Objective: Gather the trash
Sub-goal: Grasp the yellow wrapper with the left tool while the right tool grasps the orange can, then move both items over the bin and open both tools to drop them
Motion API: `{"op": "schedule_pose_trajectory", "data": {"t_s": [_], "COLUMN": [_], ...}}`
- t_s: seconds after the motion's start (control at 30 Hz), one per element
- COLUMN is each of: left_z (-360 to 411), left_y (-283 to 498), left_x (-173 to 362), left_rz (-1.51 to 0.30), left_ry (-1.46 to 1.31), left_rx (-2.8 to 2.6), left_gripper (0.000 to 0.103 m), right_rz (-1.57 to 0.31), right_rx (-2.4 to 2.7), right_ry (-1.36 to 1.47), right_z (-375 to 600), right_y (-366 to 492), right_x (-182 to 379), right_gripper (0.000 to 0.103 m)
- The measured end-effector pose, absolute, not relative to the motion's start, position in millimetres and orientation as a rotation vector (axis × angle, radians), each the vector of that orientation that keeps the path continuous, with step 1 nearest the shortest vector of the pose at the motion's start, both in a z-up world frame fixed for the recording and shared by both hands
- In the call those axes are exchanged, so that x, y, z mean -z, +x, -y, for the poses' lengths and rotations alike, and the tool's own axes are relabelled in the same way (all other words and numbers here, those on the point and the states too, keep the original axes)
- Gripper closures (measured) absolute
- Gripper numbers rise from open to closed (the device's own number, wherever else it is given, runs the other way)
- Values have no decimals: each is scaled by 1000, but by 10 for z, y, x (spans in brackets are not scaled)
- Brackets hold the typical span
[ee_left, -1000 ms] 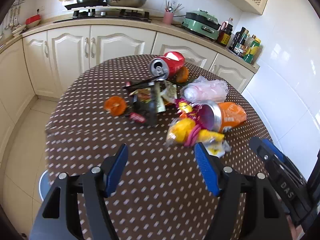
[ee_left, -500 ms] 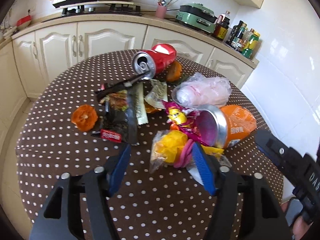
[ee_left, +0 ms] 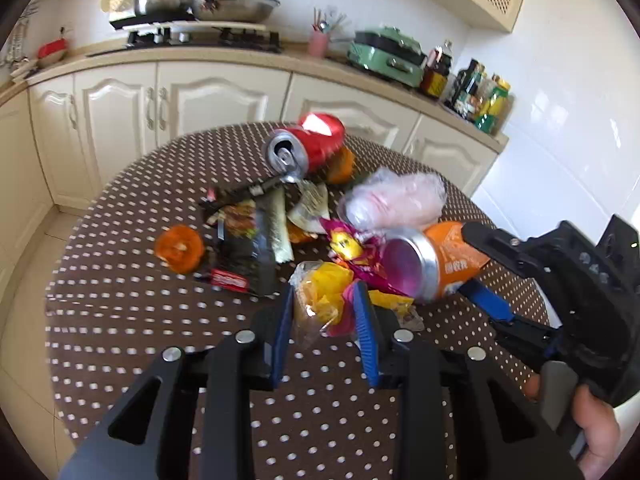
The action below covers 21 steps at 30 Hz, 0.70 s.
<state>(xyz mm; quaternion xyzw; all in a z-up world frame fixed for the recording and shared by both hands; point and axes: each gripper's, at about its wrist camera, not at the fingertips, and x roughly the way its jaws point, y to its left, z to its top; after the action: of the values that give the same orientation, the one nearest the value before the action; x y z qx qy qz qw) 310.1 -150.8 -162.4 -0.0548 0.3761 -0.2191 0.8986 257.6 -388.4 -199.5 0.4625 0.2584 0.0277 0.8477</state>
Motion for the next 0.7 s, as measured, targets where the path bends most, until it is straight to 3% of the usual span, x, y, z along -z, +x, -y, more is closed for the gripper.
{"op": "schedule_pose_trajectory", "data": {"t_s": [0.07, 0.1, 0.13, 0.17, 0.23, 0.33, 0.7], "left_z": [1432, 1393, 1362, 1320, 1248, 1124, 389], "left_y": [3061, 3038, 3020, 2996, 2953, 2877, 2533], "left_x": [1563, 1532, 1508, 1474, 1414, 1335, 1046], "left_rz": [-759, -748, -739, -728, -711, -684, -591], "left_ry": [-125, -133, -139, -146, -160, -176, -268], "left_rx": [438, 435, 431, 425, 420, 405, 325], "left_gripper": [75, 75, 75, 75, 75, 76, 76], "right_rz": [-545, -549, -554, -553, -547, -515, -375], "right_rx": [-63, -61, -64, -65, -57, -29, -80], "right_ry": [983, 984, 985, 982, 962, 886, 531], "right_z": [3870, 3874, 3874, 3875, 3881, 3818, 2937], "right_y": [2605, 2617, 2630, 2636, 2610, 2488, 2021], "right_x": [2004, 2014, 2029, 2033, 2022, 1920, 1254], "right_gripper": [47, 63, 73, 74, 88, 94, 94]}}
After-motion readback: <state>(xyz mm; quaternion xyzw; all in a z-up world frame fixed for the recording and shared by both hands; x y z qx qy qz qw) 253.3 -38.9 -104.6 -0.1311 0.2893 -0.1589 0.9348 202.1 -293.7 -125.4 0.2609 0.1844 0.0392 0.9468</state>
